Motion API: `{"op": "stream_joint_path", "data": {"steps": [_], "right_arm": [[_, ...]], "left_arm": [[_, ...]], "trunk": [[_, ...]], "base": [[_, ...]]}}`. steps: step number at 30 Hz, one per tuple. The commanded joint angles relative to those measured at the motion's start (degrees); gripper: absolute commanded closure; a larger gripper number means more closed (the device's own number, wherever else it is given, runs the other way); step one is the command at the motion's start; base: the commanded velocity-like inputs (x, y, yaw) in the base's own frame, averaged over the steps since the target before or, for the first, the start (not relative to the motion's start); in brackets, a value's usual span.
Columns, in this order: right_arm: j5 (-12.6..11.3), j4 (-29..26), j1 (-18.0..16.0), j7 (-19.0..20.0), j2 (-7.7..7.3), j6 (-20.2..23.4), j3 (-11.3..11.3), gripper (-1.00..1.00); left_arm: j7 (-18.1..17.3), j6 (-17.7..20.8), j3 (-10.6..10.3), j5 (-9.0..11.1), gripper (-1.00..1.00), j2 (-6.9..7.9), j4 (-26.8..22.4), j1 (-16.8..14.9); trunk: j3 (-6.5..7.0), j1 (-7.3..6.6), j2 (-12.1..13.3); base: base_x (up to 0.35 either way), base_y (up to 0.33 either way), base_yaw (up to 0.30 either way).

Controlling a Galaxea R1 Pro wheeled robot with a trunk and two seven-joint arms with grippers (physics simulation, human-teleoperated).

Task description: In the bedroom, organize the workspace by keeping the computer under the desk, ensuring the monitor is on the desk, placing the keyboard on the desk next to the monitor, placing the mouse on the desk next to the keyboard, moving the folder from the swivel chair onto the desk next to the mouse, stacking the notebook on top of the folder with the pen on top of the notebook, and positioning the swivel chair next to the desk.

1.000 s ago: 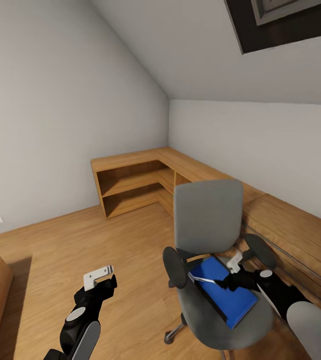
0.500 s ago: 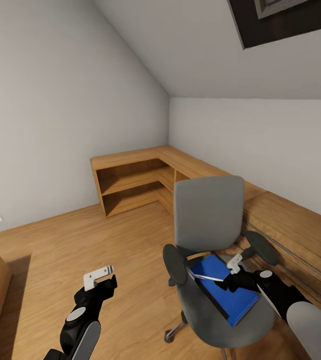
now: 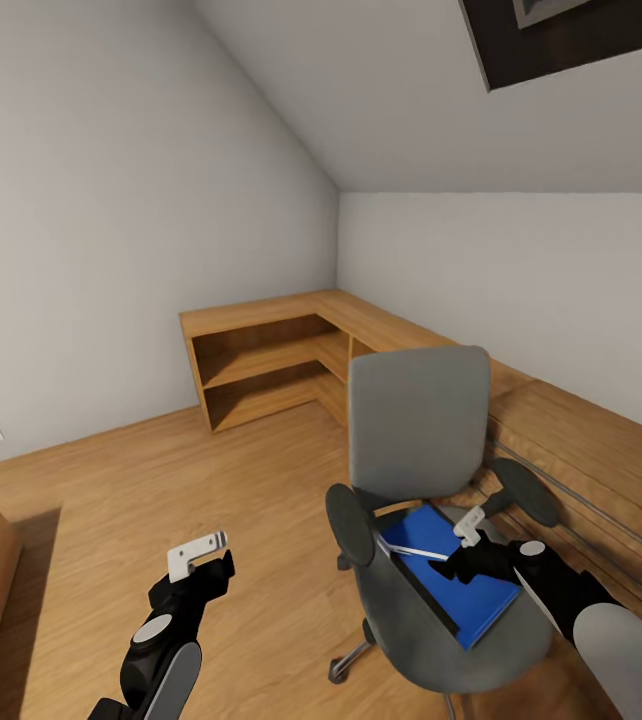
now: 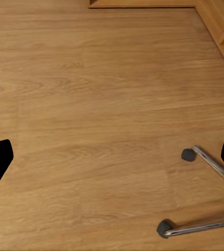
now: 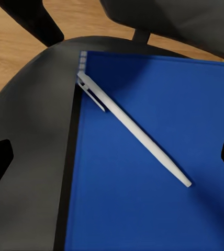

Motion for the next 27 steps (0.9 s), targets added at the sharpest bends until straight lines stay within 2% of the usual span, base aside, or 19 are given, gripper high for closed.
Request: {"op": "stream_joint_path", "data": {"steps": [1,7,15,21,23,27], "right_arm": [[0.5,-0.1,0.0,0.2,-0.01,0.0,-0.1,-1.00],[0.5,-0.1,0.0,0.1,0.01,0.0,-0.1,-1.00],[0.5,-0.1,0.0,0.0,0.06,0.0,0.0,-1.00],[0.5,0.0,0.0,0.2,0.03,-0.3,0.0,-1.00],[0.5,0.0,0.0,0.3,-0.01,-1.0,-0.1,-1.00],[0.4,1.0,0.0,0.4,-0.06,-2.7,-0.1,-1.00]], "left_arm": [[0.5,0.1,-0.1,0.5,-1.00,0.01,0.0,0.0],[0.3,0.2,-0.2,0.5,-1.00,0.01,0.3,0.0],[0.2,0.2,-0.5,0.5,-1.00,0.01,0.4,0.0],[0.4,0.1,-3.4,0.2,-1.00,0.01,0.4,0.0],[0.5,0.1,-5.0,0.2,-1.00,0.02,0.4,0.0],[0.6,0.0,-5.9,0.2,-1.00,0.01,0.4,0.0]], "trunk": [[-0.06,0.00,0.0],[-0.06,0.00,0.0],[-0.06,0.00,0.0],[-0.06,0.00,0.0],[-0.06,0.00,0.0],[-0.06,0.00,0.0]], "base": [[0.009,0.000,0.000],[0.047,0.000,0.000],[0.214,0.000,0.000],[0.021,0.000,0.000],[0.006,0.000,0.000],[0.002,0.000,0.000]]}}
